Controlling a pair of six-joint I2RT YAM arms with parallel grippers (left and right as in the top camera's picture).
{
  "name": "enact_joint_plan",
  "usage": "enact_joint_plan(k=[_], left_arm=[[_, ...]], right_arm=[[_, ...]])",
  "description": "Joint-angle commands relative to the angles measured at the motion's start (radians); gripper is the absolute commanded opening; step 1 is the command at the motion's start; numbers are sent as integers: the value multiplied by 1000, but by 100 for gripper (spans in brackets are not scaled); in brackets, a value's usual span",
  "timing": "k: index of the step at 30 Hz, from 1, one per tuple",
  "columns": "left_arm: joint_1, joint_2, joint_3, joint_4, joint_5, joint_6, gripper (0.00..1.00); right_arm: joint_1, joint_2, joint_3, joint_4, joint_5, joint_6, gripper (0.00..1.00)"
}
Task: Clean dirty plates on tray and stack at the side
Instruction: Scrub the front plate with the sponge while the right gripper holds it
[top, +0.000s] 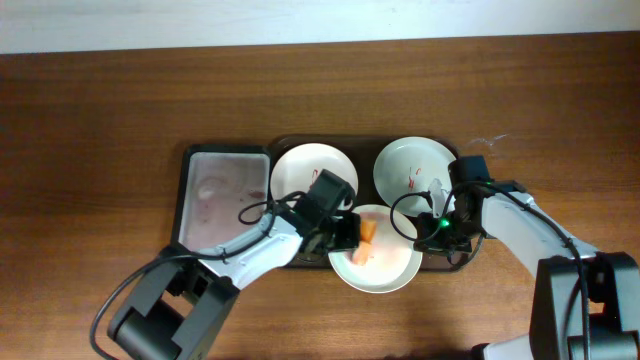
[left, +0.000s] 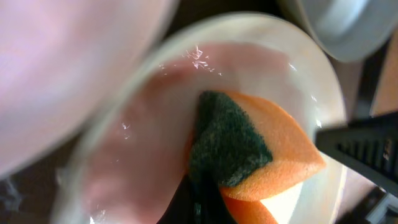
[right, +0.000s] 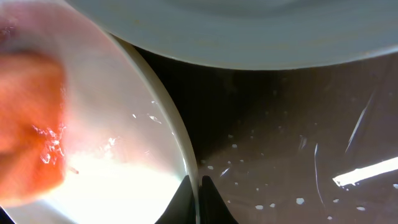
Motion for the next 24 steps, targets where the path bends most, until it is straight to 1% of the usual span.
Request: enact_joint_plan(k=[1, 3, 4, 6, 8, 10, 14, 15, 17, 22, 24], left_arm=[[65, -38, 6, -62, -120, 47, 0], [72, -107, 17, -79, -41, 131, 0], [72, -151, 17, -78, 0, 153, 0], [71, -211, 17, -78, 15, 158, 0], [67, -228, 17, -69, 16, 157, 0], [45, -206, 16, -55, 14, 131, 0], [-44, -105, 16, 37, 15, 22, 0], [-74, -75, 16, 67, 22, -26, 0], [-108, -42, 16, 96, 40, -59, 0], [-127, -14, 16, 74, 34, -67, 0], [-124, -14, 16, -35, -88, -67, 0]], right_arm=[[6, 2, 9, 3, 10, 8, 4], [6, 2, 9, 3, 10, 8, 4], [6, 2, 9, 3, 10, 8, 4], [6, 2, 9, 3, 10, 8, 4], [6, 2, 9, 3, 10, 8, 4], [6, 2, 9, 3, 10, 8, 4], [6, 2, 9, 3, 10, 8, 4], [6, 2, 9, 3, 10, 8, 4], [6, 2, 9, 3, 10, 8, 4], [6, 2, 9, 3, 10, 8, 4], [6, 2, 9, 3, 10, 8, 4]])
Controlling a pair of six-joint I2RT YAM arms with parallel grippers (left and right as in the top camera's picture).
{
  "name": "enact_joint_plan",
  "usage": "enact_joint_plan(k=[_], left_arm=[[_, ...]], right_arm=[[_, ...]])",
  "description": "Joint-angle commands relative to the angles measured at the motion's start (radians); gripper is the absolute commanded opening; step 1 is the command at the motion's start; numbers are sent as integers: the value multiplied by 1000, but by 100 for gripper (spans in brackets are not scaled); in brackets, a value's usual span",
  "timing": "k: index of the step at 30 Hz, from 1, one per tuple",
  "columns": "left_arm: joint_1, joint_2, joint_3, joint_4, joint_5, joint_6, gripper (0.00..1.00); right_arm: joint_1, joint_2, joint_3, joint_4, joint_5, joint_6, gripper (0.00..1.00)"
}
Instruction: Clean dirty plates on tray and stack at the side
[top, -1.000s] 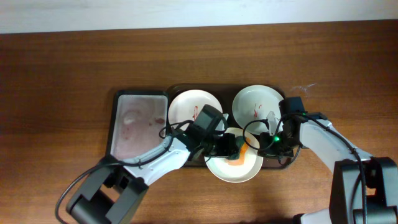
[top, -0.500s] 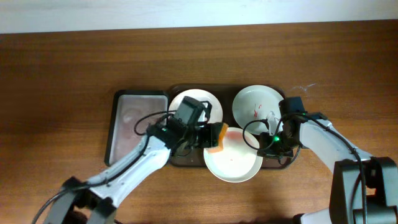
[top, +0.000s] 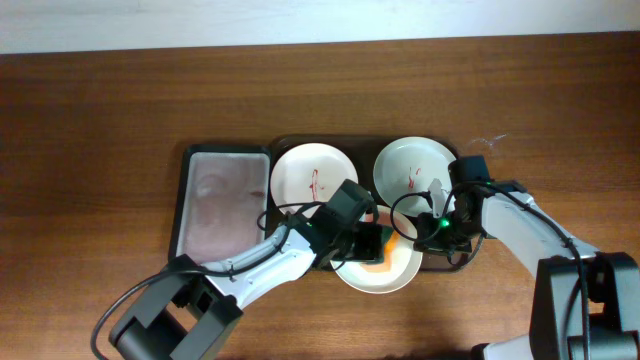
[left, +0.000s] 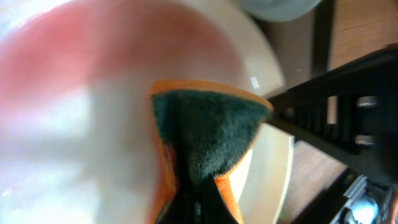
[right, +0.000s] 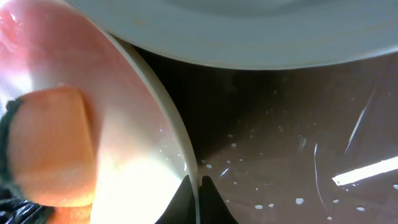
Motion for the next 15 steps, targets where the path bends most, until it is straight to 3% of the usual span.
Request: enact_joint_plan(k=[1, 3, 10, 15], left_arm=[[0, 15, 9, -153, -184, -12, 0], [12, 6, 9, -199, -250, 45, 0], [153, -236, 11, -224, -246, 183, 0], [317, -298, 11, -368, -302, 285, 0]], right_arm=[[6, 2, 9, 3, 12, 8, 4], [6, 2, 9, -2, 12, 8, 4], [6, -28, 11, -12, 12, 7, 4], [6, -144, 46, -36, 39, 5, 4]])
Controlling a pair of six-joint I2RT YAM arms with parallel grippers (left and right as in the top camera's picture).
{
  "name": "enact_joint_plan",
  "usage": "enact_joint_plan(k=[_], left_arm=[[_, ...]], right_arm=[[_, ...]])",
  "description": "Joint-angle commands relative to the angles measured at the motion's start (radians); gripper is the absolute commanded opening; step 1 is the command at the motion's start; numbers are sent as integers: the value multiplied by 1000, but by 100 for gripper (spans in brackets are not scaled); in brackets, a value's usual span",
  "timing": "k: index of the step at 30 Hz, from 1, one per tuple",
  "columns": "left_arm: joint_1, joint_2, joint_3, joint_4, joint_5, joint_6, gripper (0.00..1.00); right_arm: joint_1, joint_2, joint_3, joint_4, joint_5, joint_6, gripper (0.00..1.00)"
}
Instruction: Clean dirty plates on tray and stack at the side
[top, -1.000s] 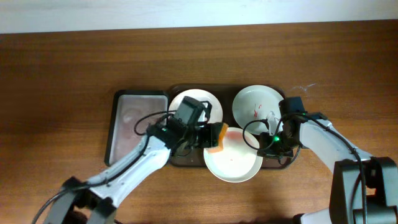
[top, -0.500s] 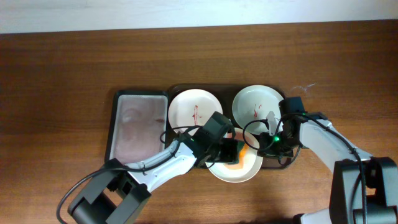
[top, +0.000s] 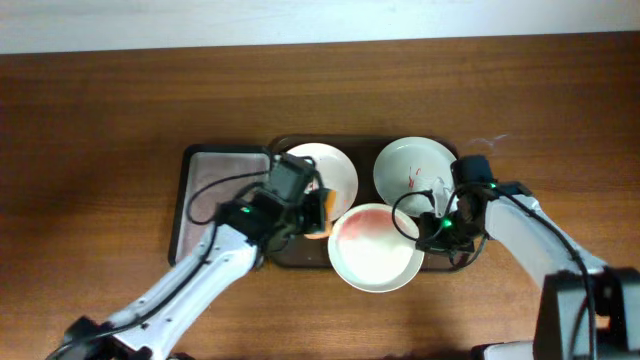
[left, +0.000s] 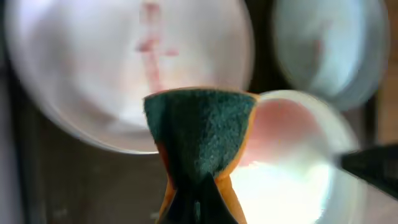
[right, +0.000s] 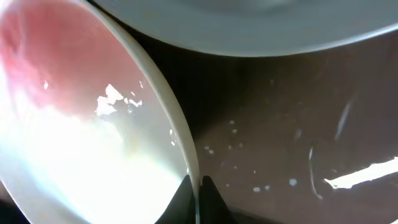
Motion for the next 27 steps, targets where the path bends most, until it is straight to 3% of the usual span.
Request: enact_joint_plan(k=[1, 4, 11, 15, 21, 27], left_arm=[[132, -14, -7, -84, -88, 122, 0], [268, -13, -8, -103, -89, 268, 0], [451, -10, -10, -104, -101, 333, 0], [468, 34, -12, -78, -104, 499, 0], [468, 145, -12, -60, -104, 504, 0], [468, 146, -12, -56, -104, 504, 0]], right_arm=[[5, -103, 49, -9, 58, 4, 4], [5, -172, 77, -15, 165, 8, 4], [72, -246, 167, -17, 467, 47, 4], [304, -246, 200, -8, 898, 102, 4], [622, -245, 199, 35, 1399, 120, 4], [697, -245, 199, 66, 1499, 121, 4]])
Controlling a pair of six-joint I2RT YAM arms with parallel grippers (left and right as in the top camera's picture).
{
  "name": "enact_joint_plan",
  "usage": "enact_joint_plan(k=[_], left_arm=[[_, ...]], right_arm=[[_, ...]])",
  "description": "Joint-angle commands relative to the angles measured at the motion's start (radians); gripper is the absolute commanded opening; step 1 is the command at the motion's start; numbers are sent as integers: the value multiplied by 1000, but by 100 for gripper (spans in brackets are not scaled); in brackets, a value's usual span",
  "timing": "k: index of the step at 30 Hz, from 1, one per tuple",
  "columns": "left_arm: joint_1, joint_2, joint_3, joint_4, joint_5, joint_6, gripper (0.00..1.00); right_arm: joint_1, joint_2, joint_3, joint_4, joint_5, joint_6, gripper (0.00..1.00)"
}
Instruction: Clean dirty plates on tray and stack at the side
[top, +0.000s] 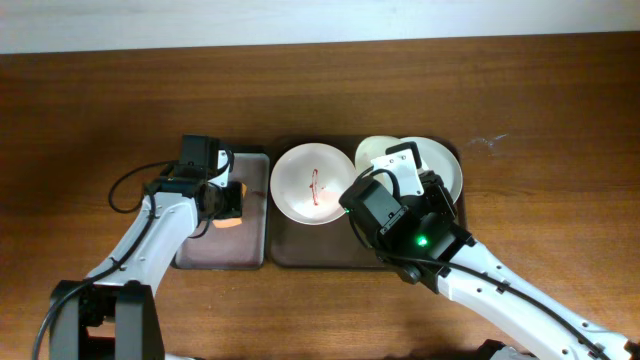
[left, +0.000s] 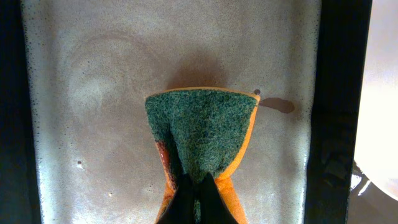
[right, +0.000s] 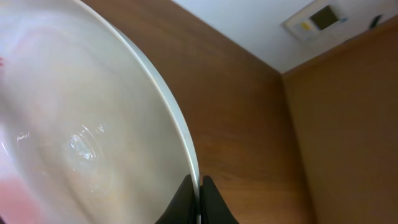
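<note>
My left gripper (left: 198, 190) is shut on an orange sponge with a green scouring face (left: 202, 130), low over the wet grey floor of the left tray (left: 93, 93); in the overhead view the sponge (top: 229, 197) is at that tray's upper right. My right gripper (right: 199, 186) is shut on the rim of a white plate (right: 81, 124), lifted and tilted, with wall and ceiling behind it. Overhead, that plate (top: 371, 152) peeks out behind the raised right arm. A plate with a red stain (top: 313, 183) and another plate (top: 445, 175) lie on the dark tray (top: 300, 255).
The left tray (top: 215, 252) stands against the dark tray's left side. The raised right arm (top: 410, 235) covers the dark tray's front right. Brown tabletop (top: 560, 120) lies to the right of the trays and a pale wall runs along the far edge.
My left gripper and the sponge have moved from above the stained plate to the left tray. The right gripper, then holding the plate's rim down on the dark tray, now holds it lifted and tilted.
The sponge was first on the front plate, whose rim my right gripper pinched. Then it was at that plate's right side. Then it was off the plate, above the stained back plate. Now it is in the left tray, and the front plate is off the tray.
</note>
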Motion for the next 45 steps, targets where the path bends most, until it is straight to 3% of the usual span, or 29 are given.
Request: enact_joint_plan(k=[1, 8, 13, 17, 18, 22, 24, 29, 34, 35, 37, 40, 45], left_arm=[[4, 5, -7, 3, -7, 19, 0], [4, 5, -7, 3, -7, 19, 0], [4, 5, -7, 3, -6, 14, 0], [4, 5, -7, 4, -6, 15, 0], [4, 5, -7, 4, -6, 14, 0], [4, 5, -7, 2, -6, 14, 0], [3, 5, -7, -2, -6, 11, 0], [3, 5, -7, -1, -6, 11, 0], [3, 5, -7, -1, -6, 11, 0], [3, 5, -7, -1, -6, 11, 0], [3, 5, -7, -1, -6, 11, 0], [3, 5, -7, -1, -6, 11, 0], [3, 5, -7, 0, -6, 11, 0]], right_arm=[[-2, -18, 25, 11, 100, 19, 4], [-75, -19, 25, 11, 67, 76, 4], [-335, -19, 25, 11, -336, 168, 4], [-499, -19, 25, -7, -845, -28, 4], [-504, -18, 25, -44, -871, -18, 4], [-560, -18, 25, -67, -774, 261, 4], [-699, -18, 25, -40, -845, 329, 4], [-1135, 27, 24, -32, -985, 294, 4], [-1353, 182, 24, 34, -1096, 252, 6], [-1360, 203, 24, 63, -1168, 208, 14], [-1337, 207, 25, 107, -1341, 127, 38], [-1217, 206, 35, 135, -1581, -2, 40], [-813, 208, 36, 139, -1510, -46, 42]])
